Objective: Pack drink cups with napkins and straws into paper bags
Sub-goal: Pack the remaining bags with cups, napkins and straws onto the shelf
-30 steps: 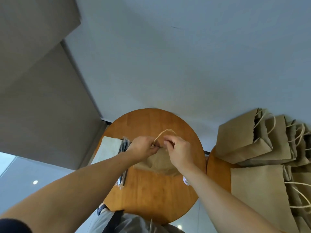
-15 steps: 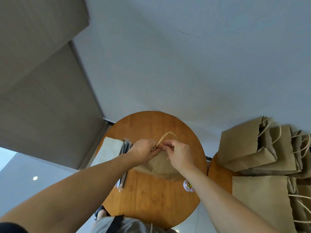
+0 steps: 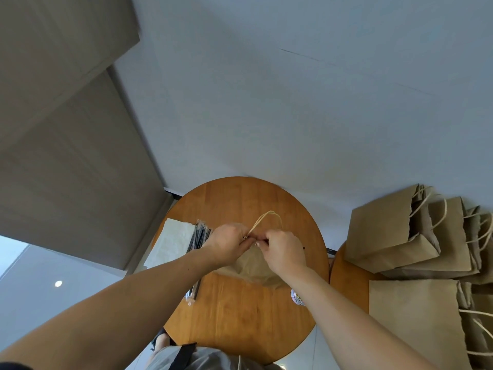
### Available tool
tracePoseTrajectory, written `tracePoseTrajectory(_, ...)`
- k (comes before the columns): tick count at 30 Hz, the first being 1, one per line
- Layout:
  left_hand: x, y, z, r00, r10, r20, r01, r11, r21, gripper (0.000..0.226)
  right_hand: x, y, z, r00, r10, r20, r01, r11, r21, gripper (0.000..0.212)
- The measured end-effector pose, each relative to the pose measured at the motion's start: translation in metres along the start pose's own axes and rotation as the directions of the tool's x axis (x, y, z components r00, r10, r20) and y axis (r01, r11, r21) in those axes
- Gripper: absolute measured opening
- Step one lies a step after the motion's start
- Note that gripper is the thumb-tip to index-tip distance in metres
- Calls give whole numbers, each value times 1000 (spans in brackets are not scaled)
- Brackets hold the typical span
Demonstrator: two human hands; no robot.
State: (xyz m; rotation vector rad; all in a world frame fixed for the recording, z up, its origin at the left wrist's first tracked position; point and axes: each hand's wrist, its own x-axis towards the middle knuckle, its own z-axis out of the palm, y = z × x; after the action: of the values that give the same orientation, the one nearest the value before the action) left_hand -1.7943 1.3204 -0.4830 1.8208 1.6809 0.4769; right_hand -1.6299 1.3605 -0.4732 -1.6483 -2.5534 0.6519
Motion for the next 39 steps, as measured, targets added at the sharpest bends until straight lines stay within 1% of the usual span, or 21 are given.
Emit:
tracePoseTrajectory(5,-1,0,3,1000,13,-17,-13,1000,-20,22,2,-3,-2,998,43,52,-40,998,-49,20)
tracePoseTrajectory(9,-4,1,4,997,55,-58,-58,997,-41,19,6,-6,-3,994,59,91,-51,995,-86,19)
tracePoseTrajectory(12,-5,1,3,998,45,-41,-47,998,-41,19,5,-7,-2,994,47,97,-35,992,-120,21)
tracePoseTrajectory(15,-2,1,-1,1000,10,1,-10,1000,-9,18,0,-6,-4,998,12,62,-6,995,-95,21)
tracePoseTrajectory(17,0,2,-8,1000,19,24,-19,1000,-8,16,-9,-2,-8,998,-61,-32,62,998,34,18)
tracePoseTrajectory(19,-2,0,-16,998,65,7,-65,998,1,13,-22,7,-12,959,-175,-222,221,954,203,10)
tracePoseTrajectory(20,-4,-2,-20,996,87,-15,-87,996,23,15,-29,14,-14,918,-220,-332,305,924,232,8)
tracePoseTrajectory(21,-6,-5,-24,995,93,-33,-92,995,50,21,-35,22,-17,880,-232,-415,348,909,230,10)
tracePoseTrajectory(22,-9,-9,-27,996,78,-36,-75,994,76,30,-40,31,-19,860,-216,-463,346,913,217,16)
tracePoseTrajectory(23,-12,-14,-30,999,46,-20,-44,994,99,40,-44,40,-21,860,-176,-479,306,929,207,23)
tracePoseTrajectory(24,-15,-19,-32,1000,2,9,-3,993,117,49,-47,50,-21,877,-119,-466,238,949,206,32)
tracePoseTrajectory(26,-21,-31,-32,992,-96,77,84,986,142,59,-52,67,-18,943,5,-334,70,975,212,58)
tracePoseTrajectory(27,-23,-36,-30,985,-141,99,125,981,148,58,-55,74,-14,969,38,-245,10,981,192,70)
tracePoseTrajectory(28,-25,-40,-28,978,-178,107,162,976,143,52,-58,80,-9,985,48,-163,-20,986,168,76)
tracePoseTrajectory(29,-27,-43,-26,972,-208,105,195,973,127,43,-60,84,-2,994,54,-95,-38,986,162,75)
tracePoseTrajectory(30,-28,-45,-24,967,-234,100,223,969,109,34,-60,87,3,997,62,-47,-53,981,185,68)
tracePoseTrajectory(31,-29,-47,-22,962,-255,95,245,964,101,28,-60,89,8,997,78,-15,-73,972,222,54)
tracePoseTrajectory(33,-31,-48,-20,957,-277,86,267,956,118,21,-58,88,17,992,126,12,-123,947,297,20)
tracePoseTrajectory(34,-32,-48,-20,957,-279,85,266,955,130,20,-58,87,20,988,157,9,-150,927,344,7)
tracePoseTrajectory(37,-37,-44,-28,959,-269,88,254,956,148,20,-60,83,23,974,225,-37,-185,874,449,12)
tracePoseTrajectory(39,-42,-40,-38,958,-275,78,264,957,122,19,-60,77,22,969,236,-78,-166,847,504,10)
